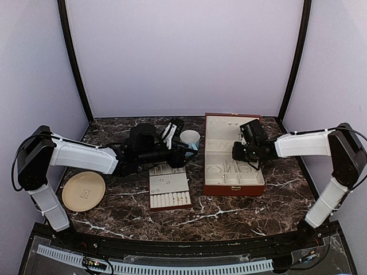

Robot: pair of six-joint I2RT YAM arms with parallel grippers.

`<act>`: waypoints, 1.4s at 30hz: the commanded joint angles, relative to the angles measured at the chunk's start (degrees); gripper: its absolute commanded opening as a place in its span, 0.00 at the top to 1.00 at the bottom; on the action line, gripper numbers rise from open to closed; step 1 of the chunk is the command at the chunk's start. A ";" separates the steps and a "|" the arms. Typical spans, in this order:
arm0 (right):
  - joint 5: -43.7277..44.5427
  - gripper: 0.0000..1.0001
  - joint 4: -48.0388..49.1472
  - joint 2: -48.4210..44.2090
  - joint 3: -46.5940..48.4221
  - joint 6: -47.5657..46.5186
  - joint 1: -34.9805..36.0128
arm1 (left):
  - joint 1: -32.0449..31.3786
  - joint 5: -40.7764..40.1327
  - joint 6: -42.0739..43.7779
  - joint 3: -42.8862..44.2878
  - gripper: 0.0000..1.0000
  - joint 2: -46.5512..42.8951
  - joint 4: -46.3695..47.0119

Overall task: Organize the mixed jewelry
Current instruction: Adjust the necklace in the jewelry box.

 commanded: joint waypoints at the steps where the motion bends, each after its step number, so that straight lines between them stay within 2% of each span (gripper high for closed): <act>1: 1.48 0.81 1.25 -1.53 2.14 -0.42 0.41 | 0.25 -0.11 -0.77 -0.19 0.42 -2.66 0.14; 7: 2.76 0.81 0.69 -3.04 2.15 -0.72 0.55 | 0.27 0.17 -1.17 -0.28 0.42 -2.61 0.58; 26: 3.36 0.83 2.04 2.32 3.49 -1.38 0.60 | 0.21 1.02 -1.66 -0.31 0.42 -2.44 1.22; 35: 3.56 0.99 1.46 0.91 3.10 -1.22 0.60 | 0.17 1.55 -1.15 0.57 0.42 -1.91 1.59; 42: 5.11 1.00 0.22 -3.28 3.06 -1.61 0.62 | -0.53 3.30 -0.61 3.47 0.42 2.33 3.87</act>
